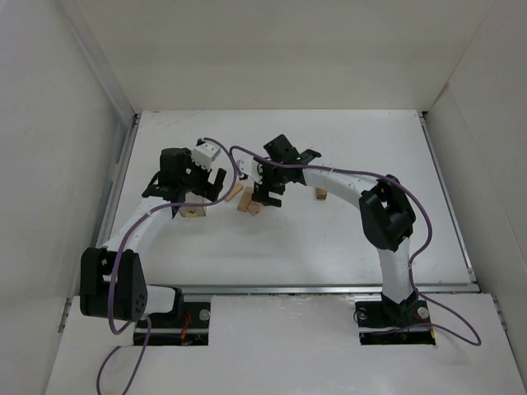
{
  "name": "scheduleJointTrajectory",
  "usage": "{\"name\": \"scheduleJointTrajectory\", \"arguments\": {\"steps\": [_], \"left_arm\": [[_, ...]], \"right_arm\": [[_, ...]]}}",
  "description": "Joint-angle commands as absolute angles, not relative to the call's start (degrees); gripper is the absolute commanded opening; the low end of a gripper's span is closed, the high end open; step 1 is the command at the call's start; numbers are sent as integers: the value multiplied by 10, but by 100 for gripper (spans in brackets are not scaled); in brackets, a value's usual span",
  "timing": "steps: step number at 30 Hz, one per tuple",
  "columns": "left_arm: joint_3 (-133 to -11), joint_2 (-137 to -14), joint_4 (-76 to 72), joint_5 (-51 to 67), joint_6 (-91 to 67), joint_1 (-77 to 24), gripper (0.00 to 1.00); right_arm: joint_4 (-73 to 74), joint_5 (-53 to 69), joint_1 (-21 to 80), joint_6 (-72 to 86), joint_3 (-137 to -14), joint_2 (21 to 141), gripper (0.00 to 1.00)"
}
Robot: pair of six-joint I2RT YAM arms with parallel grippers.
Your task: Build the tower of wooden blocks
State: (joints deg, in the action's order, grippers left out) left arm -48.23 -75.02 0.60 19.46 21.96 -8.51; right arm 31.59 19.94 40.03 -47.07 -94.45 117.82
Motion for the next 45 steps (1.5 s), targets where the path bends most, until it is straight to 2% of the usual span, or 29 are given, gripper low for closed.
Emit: {"name": "scheduleJointTrajectory", "arguments": {"steps": [1, 5, 10, 14, 16, 20, 25, 28, 32, 45], "left_arm": [[-475, -729, -5, 221, 237, -85, 96], [-475, -741, 0, 244, 250, -85, 97], [-501, -766, 58, 302, 307, -85, 98], [-587, -816, 129, 321, 343, -91, 85], [-631, -865, 196, 300, 360, -114, 74], [-755, -966, 285, 261, 353, -141, 66], [-769, -998, 274, 227, 351, -165, 66], [-762, -1012, 269, 212, 352, -173, 70], [-762, -1048, 263, 179, 328, -173, 71], [-757, -1103, 231, 134, 334, -178, 73]], "right_arm": [[286, 206, 404, -476, -969, 1169, 100], [263, 195, 404, -465, -963, 1148, 100], [205, 201, 383, -441, -894, 1079, 100], [121, 187, 359, -388, -817, 979, 100], [74, 174, 348, -336, -792, 952, 100], [20, 144, 326, -246, -752, 910, 100], [-58, 116, 316, -197, -671, 863, 100], [-74, 102, 316, -183, -650, 841, 100], [-92, 94, 310, -178, -623, 818, 100], [-92, 89, 305, -172, -605, 792, 100]]}}
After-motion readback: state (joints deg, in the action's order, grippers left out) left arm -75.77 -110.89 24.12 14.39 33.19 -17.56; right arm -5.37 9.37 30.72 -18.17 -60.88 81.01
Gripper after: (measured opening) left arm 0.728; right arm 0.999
